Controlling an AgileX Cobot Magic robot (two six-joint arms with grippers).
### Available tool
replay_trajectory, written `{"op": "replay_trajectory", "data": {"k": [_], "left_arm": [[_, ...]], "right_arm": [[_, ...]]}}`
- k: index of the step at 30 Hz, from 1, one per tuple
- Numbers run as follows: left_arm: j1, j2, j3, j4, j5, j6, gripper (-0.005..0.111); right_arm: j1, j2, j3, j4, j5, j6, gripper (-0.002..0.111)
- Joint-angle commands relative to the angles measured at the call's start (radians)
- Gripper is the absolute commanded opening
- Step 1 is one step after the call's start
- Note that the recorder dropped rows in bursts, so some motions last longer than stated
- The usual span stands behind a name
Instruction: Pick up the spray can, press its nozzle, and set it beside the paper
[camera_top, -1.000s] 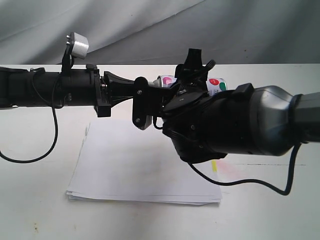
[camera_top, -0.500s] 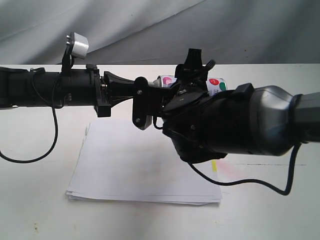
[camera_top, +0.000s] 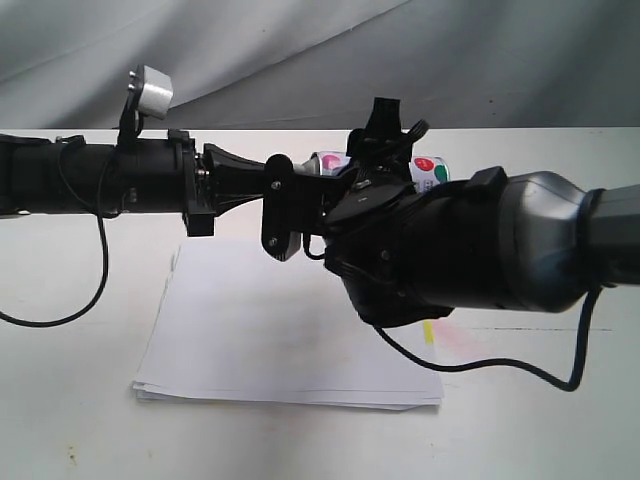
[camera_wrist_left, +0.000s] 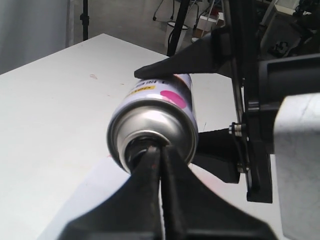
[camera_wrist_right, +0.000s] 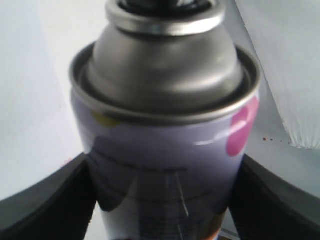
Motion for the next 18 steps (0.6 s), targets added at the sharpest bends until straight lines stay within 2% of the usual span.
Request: {"op": "replay_trajectory", "data": {"k": [1,5,8,18], "left_arm": [[0.078,0.002,-0.001,0.066,0.094,0.005,0.0],[0.188,-0.033,0.041,0.07,0.098,0.005,0.0],[0.236,-0.068,0.075,0.079,0.098,0.005,0.0],[0.241,-0.096,0.079,0.079,0.098,0.005,0.0]], "right_arm": [[0.003,-0.013,-0.01,-0.073,-0.028,0.004,0.0],[0.003,-0.013,-0.01,-0.074,-0.027,0.004,0.0],[0.003,-0.013,-0.01,-0.079,-0.03,0.004,0.0],[0.003,-0.013,-0.01,-0.074,-0.028,0.004,0.0]]}}
